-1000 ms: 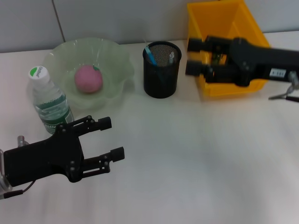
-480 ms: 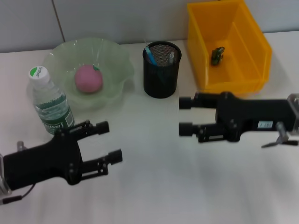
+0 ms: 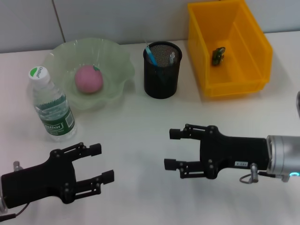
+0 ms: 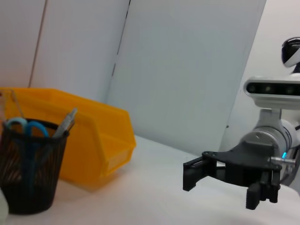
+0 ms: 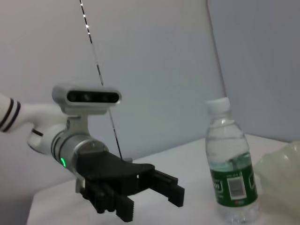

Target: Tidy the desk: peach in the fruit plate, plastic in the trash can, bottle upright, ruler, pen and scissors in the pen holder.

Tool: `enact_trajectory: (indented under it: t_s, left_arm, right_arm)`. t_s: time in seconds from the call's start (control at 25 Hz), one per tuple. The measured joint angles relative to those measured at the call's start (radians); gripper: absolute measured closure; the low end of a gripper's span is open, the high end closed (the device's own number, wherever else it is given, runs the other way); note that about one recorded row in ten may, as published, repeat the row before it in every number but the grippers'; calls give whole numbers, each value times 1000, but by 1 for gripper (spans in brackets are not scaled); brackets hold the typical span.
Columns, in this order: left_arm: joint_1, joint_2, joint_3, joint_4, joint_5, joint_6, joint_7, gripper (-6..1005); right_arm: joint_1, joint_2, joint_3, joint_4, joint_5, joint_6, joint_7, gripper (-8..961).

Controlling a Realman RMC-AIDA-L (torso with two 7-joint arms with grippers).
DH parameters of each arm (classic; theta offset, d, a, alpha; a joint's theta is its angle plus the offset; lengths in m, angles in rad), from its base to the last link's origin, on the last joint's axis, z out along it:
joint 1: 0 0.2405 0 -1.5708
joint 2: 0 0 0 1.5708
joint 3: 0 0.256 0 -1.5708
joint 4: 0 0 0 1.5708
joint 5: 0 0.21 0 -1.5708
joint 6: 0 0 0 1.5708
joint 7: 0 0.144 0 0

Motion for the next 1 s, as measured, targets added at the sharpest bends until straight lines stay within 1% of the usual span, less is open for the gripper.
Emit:
enact_trajectory:
  t_s: [0.08, 0.12, 0.2, 0.24, 0.48, 0.56, 0.64, 0.72, 0.8, 1.0]
  left_arm:
    - [-1, 15, 0, -18, 16, -2, 0, 215]
    - [-1, 15, 0, -18, 16, -2, 0, 215]
    - [-2, 28, -2, -25, 28, 0, 0, 215]
    - [-2, 31, -2, -25, 29, 2, -1, 215]
    - [-1, 40, -1, -21, 29, 11, 0, 215]
    - [-6, 49, -1, -17, 29, 23, -3, 215]
    - [-7, 50, -2, -17, 29, 25, -4, 215]
    - [-13, 53, -7, -15, 29, 26, -7, 214]
    - [-36, 60, -17, -15, 29, 21, -13, 214]
    - [-46, 61, -18, -14, 29, 20, -16, 214]
  right_arm:
    - [3, 0, 0, 26, 0, 18, -33, 155]
    - [2, 0, 1, 32, 0, 24, -41, 155]
    - [1, 0, 1, 42, 0, 30, -52, 155]
    - [1, 0, 1, 46, 0, 32, -54, 155]
    - [2, 1, 1, 48, -2, 38, -58, 156]
    - [4, 1, 1, 48, -6, 50, -59, 156]
    - [5, 1, 1, 48, -7, 58, -59, 156]
    - [6, 1, 1, 46, -7, 61, -59, 156]
    - [6, 1, 1, 45, -7, 61, -59, 156]
    - [6, 0, 1, 43, -6, 62, -60, 155]
